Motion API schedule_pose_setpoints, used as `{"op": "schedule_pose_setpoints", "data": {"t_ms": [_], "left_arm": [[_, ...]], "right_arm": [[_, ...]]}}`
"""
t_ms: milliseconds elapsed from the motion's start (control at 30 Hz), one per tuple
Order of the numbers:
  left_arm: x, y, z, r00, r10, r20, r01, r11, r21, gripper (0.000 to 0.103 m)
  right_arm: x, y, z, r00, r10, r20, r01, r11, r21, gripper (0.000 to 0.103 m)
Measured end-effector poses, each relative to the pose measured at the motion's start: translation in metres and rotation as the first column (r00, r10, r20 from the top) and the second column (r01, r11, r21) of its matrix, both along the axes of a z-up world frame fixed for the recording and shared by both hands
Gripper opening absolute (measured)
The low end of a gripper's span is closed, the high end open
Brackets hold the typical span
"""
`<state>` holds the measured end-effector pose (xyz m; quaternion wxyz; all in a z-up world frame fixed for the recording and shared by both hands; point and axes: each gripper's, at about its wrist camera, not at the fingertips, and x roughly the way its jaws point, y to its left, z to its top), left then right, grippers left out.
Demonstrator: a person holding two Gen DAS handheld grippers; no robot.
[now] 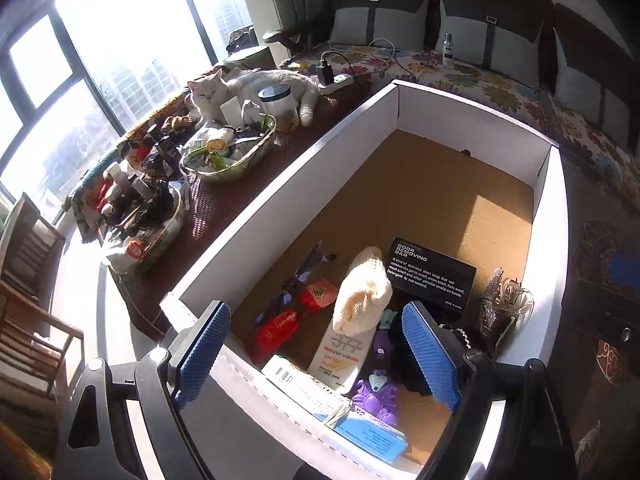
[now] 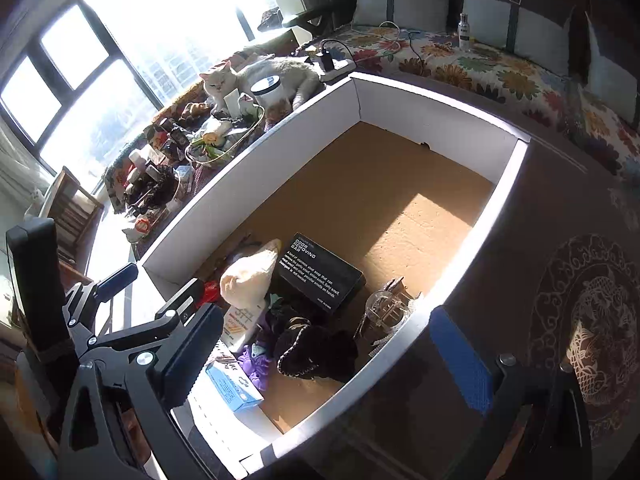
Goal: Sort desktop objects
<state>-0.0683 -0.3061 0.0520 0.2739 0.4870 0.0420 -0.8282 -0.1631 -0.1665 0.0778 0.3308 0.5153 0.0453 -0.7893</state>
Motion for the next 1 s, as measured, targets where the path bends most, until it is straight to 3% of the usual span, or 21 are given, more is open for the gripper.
{"op": "schedule_pose_setpoints", "data": {"t_ms": [67, 167, 333, 533, 633, 833, 1000], "left_arm": [[0.004, 0.004, 0.003, 0.999, -0.030, 0.028, 0.030, 0.999, 0.017, 0.088], [0.013, 0.001, 0.012, 1.000, -0.029, -0.003, 0.030, 0.997, 0.072, 0.088], [0.023, -0.011, 0.023, 0.998, 0.018, -0.060, -0.008, 0.987, 0.158, 0.088], [0.027, -0.016, 0.029, 0.995, 0.041, -0.091, -0.026, 0.987, 0.161, 0.088], [0.029, -0.021, 0.029, 0.993, 0.045, -0.107, -0.023, 0.979, 0.201, 0.088], [0.030, -0.022, 0.023, 0.993, 0.042, -0.109, -0.018, 0.978, 0.210, 0.088], [0.035, -0.014, 0.029, 0.986, 0.039, -0.160, -0.012, 0.986, 0.165, 0.088]], "right_arm": [[0.004, -0.001, -0.003, 1.000, 0.015, 0.021, -0.016, 1.000, 0.008, 0.103], [0.009, -0.008, -0.009, 0.996, 0.057, 0.074, -0.064, 0.994, 0.086, 0.103], [0.020, -0.014, 0.003, 0.999, 0.053, -0.005, -0.051, 0.974, 0.220, 0.103], [0.027, -0.025, 0.016, 0.999, 0.053, -0.002, -0.051, 0.981, 0.189, 0.103], [0.025, -0.025, 0.014, 0.999, 0.044, 0.007, -0.045, 0.985, 0.168, 0.103], [0.023, -0.023, 0.005, 0.999, 0.033, 0.022, -0.036, 0.986, 0.164, 0.103], [0.023, -0.022, 0.007, 0.999, 0.038, 0.012, -0.040, 0.986, 0.162, 0.103]]}}
